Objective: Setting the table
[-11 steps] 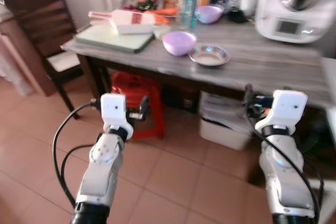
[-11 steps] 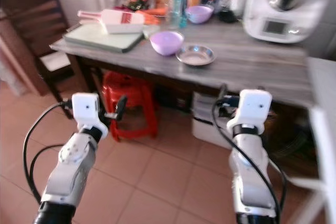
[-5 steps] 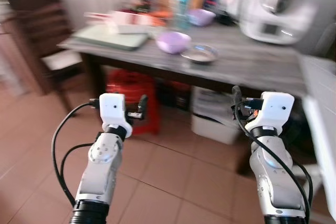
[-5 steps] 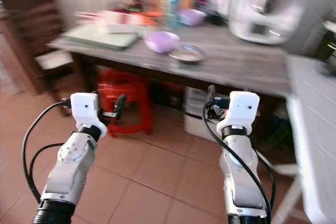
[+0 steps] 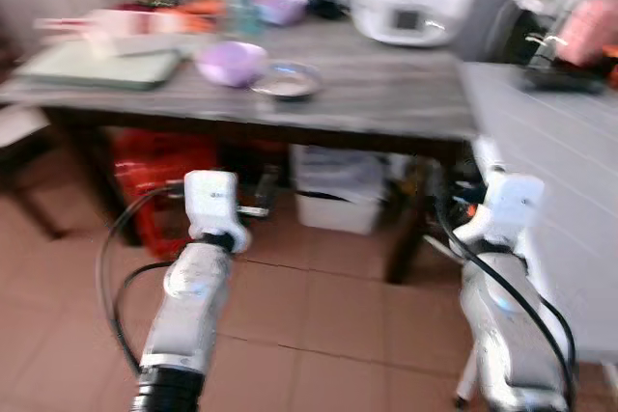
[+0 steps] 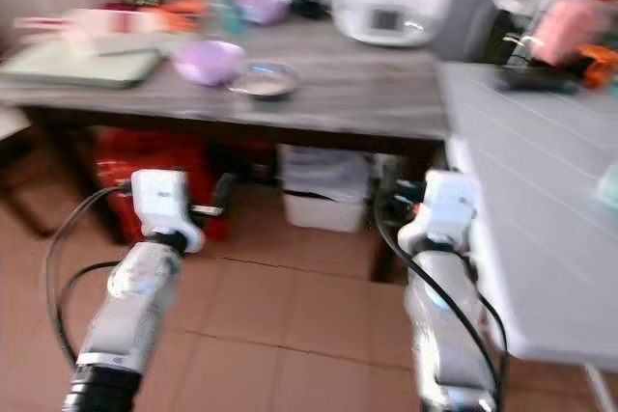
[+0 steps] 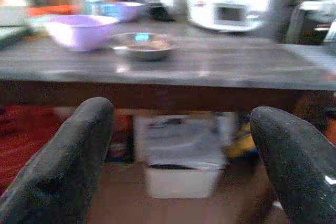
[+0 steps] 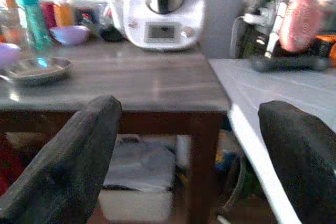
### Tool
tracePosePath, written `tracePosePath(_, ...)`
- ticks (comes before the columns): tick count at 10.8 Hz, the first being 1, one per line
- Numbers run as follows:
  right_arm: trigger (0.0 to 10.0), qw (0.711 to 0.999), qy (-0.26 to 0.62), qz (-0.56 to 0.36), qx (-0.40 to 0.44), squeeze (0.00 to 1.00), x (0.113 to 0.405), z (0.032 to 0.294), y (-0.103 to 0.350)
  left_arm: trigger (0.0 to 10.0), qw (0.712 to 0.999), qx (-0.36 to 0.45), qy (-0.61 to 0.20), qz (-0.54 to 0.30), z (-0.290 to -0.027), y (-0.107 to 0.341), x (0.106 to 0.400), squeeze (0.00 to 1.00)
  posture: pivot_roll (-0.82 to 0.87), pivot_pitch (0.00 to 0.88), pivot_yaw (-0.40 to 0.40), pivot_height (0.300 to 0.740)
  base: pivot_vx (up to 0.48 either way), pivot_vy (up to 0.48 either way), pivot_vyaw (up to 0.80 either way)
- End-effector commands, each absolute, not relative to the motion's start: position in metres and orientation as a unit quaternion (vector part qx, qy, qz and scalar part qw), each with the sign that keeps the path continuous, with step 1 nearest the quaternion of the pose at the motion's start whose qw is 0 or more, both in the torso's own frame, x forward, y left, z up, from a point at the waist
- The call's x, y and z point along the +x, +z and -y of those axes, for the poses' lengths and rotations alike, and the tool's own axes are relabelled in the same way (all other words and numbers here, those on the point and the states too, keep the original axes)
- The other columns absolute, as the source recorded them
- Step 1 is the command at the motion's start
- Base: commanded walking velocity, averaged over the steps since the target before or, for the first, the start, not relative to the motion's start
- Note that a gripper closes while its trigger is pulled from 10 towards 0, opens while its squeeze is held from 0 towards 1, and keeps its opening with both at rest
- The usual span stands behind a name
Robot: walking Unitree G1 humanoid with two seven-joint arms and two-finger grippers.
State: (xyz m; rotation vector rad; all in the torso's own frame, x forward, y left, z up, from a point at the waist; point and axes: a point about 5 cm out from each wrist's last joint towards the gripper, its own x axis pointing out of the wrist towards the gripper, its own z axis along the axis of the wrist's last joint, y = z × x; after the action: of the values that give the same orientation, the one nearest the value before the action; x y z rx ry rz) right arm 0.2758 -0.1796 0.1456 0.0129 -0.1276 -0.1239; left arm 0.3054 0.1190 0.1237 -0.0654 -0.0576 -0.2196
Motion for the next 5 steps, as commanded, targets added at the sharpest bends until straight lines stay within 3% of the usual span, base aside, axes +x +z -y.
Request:
tracePosePath(1,10.0,0.995,-0.046,0.085,0.013,0.0,0.275,0.173,0.155,10.0,0.995,-0.02,-0.094,0.029,-0.132,0.123,0.305,0.0,0.03,0.014,0.007,0.74,0.0,-0.281,0.0)
tracePosePath(5,10.0,0.994,-0.064,0.08,-0.023,0.0,0.248,0.184,0.143,10.0,0.998,0.016,-0.059,-0.002,-0.169,0.103,0.279,0.0,0.05,0.029,0.011,0.74,0.0,-0.279,0.0)
